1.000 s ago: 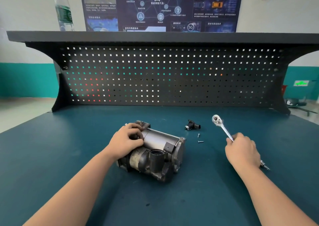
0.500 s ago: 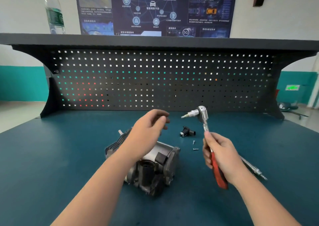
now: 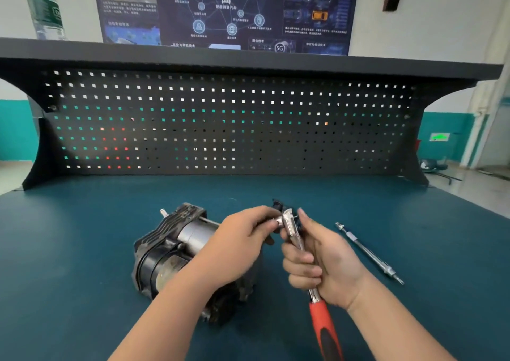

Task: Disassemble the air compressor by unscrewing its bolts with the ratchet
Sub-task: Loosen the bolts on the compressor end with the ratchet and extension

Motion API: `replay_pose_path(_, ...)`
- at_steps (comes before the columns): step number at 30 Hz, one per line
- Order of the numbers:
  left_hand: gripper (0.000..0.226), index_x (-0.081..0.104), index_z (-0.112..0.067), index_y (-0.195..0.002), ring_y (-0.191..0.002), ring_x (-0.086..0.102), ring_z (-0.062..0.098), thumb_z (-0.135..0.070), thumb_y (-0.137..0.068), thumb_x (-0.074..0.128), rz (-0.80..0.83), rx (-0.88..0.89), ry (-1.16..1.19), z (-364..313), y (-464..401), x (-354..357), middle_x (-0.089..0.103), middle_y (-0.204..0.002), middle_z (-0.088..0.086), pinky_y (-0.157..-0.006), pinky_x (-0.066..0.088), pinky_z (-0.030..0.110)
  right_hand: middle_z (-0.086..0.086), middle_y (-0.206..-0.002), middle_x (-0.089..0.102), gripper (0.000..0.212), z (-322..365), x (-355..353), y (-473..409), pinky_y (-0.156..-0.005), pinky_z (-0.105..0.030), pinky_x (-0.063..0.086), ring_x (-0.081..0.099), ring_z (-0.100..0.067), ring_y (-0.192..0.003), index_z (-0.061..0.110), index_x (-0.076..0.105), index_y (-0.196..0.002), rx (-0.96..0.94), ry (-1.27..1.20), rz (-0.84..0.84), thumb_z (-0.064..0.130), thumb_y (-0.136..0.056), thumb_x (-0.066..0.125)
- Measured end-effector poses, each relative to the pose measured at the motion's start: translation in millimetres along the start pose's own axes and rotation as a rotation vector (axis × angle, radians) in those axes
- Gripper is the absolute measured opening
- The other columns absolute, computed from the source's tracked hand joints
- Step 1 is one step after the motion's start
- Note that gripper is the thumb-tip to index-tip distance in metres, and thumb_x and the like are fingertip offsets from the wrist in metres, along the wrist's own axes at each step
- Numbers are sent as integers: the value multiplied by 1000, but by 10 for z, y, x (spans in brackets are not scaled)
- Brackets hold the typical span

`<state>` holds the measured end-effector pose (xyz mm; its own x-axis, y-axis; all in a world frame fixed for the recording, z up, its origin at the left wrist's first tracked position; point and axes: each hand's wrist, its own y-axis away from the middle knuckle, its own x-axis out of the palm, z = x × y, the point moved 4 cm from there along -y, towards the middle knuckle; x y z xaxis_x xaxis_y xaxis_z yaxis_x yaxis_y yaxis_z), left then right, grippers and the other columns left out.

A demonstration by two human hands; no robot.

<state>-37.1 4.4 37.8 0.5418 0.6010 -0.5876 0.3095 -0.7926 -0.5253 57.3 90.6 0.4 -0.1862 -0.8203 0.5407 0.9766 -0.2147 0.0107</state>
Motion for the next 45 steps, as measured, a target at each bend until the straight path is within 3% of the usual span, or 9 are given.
replay_pose_path(11,19,69,-21,-103,-81,61,-7,-14,-93,55,23,9,-91,33,26,14,70,-85,-11,-74,42,7,4,-45,27,36,-14,62,33,-31,-12,17,22,-5,-30,9,58,-65,41,-29,-56,41,-80,51)
replay_pose_path(19,12,64,-16,-92,-84,59,20,-24,-92,55,-101,-104,-285,97,49,-51,68,-83,-1,-76,46,35,4,-42,28,34,486,-352,195,-26,-13,18,24,-4,-28,6,55,-68,-139,-195,-261,37,-84,54)
replay_pose_path(23,11,60,-27,-98,-88,55,15,-30,-89,57,-95,66,-422,-103,54,171,62,-91,-10,-76,44,32,-2,-54,35,34,852,-1070,515,-33,-15,19,24,-9,-34,8,50,-78,-204,434,-900,37,-87,64)
replay_pose_path(27,16,65,-22,-101,-94,56,25,-21,-87,57,137,-96,-474,-76,-157,766,58,-100,1,-79,47,34,-5,-60,45,31,930,-1469,586,-47,-27,30,41,-21,-52,9,47,-73,129,1267,-1316,23,-78,74)
replay_pose_path(32,23,65,-11,-107,-99,61,30,-6,-86,56,288,-419,-547,245,-321,1166,62,-108,11,-71,48,32,-3,-69,53,28,712,-1654,374,-43,-22,34,48,-15,-55,16,47,-69,425,1390,-1297,18,-74,74)
replay_pose_path(36,5,55,-12,-85,-98,59,30,-14,-89,55,271,-464,-566,341,-344,1240,64,-103,13,-69,44,31,-2,-70,53,30,665,-1760,295,-47,-24,35,48,-15,-56,14,47,-71,423,1362,-1317,20,-73,76)
replay_pose_path(39,5,56,-14,-89,-104,55,28,-17,-91,53,261,-484,-583,426,-384,1251,63,-106,13,-71,40,29,-3,-69,54,25,678,-1744,252,-48,-23,36,49,-16,-56,12,48,-73,428,1415,-1277,20,-78,71)
replay_pose_path(41,12,60,-13,-99,-109,52,27,-20,-93,52,263,-492,-617,480,-402,1262,60,-112,12,-78,41,29,-4,-66,56,20,677,-1696,231,-46,-22,36,51,-17,-52,10,49,-74,396,1392,-1233,17,-83,65)
replay_pose_path(45,30,58,-13,-109,-113,46,28,-34,-99,39,108,-493,-509,387,-440,1203,56,-114,9,-87,37,33,-10,-60,52,18,666,-1550,212,-38,-21,31,44,-15,-41,5,50,-76,84,950,-1035,8,-86,65)
